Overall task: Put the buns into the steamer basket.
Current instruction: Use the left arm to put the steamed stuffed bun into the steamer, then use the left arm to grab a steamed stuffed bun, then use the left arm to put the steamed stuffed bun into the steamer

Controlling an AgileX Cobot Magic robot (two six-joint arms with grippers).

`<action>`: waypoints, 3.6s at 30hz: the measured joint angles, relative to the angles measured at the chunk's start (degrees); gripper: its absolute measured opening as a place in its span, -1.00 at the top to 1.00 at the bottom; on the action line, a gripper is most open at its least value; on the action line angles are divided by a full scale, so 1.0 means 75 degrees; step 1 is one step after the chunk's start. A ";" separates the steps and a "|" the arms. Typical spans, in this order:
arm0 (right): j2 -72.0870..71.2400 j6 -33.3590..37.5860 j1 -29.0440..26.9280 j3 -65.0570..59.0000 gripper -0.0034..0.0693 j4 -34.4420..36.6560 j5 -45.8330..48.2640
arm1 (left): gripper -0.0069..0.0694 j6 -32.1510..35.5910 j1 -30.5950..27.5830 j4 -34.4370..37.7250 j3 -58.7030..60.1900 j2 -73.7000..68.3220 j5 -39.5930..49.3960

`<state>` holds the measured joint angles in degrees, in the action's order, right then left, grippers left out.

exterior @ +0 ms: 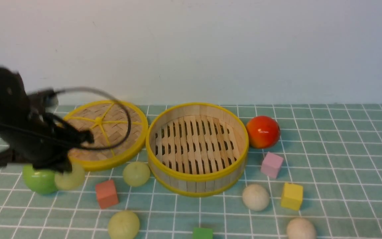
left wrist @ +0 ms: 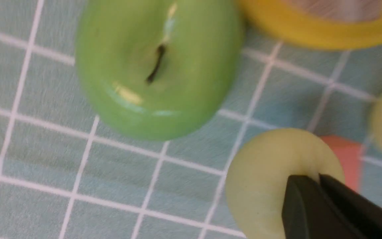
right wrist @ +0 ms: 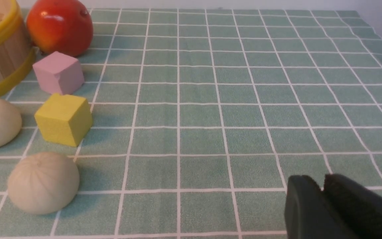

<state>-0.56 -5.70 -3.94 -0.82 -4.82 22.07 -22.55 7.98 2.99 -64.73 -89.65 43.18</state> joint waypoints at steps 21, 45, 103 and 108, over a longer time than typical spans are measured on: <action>0.0000 0.0000 0.0000 0.0000 0.59 0.0000 0.0000 | 0.82 0.0275 0.1812 0.1127 -0.4525 -0.4102 0.0759; 0.0000 0.0000 0.0000 0.0000 0.59 0.0008 0.0000 | -0.31 0.0543 0.1818 -0.0579 -0.3064 -0.1133 0.2217; 0.0000 0.0000 0.0000 0.0000 0.59 0.0008 -0.0006 | 0.85 0.3091 0.1840 0.1204 -0.6176 -0.3716 0.1267; 0.0000 0.0000 0.0000 0.0000 0.59 0.0008 -0.0006 | 0.85 0.3331 0.1870 0.1431 -0.6726 -0.4549 0.1334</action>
<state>-0.56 -5.70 -3.94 -0.82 -4.76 22.03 2.44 22.01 13.72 -115.18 -123.76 53.18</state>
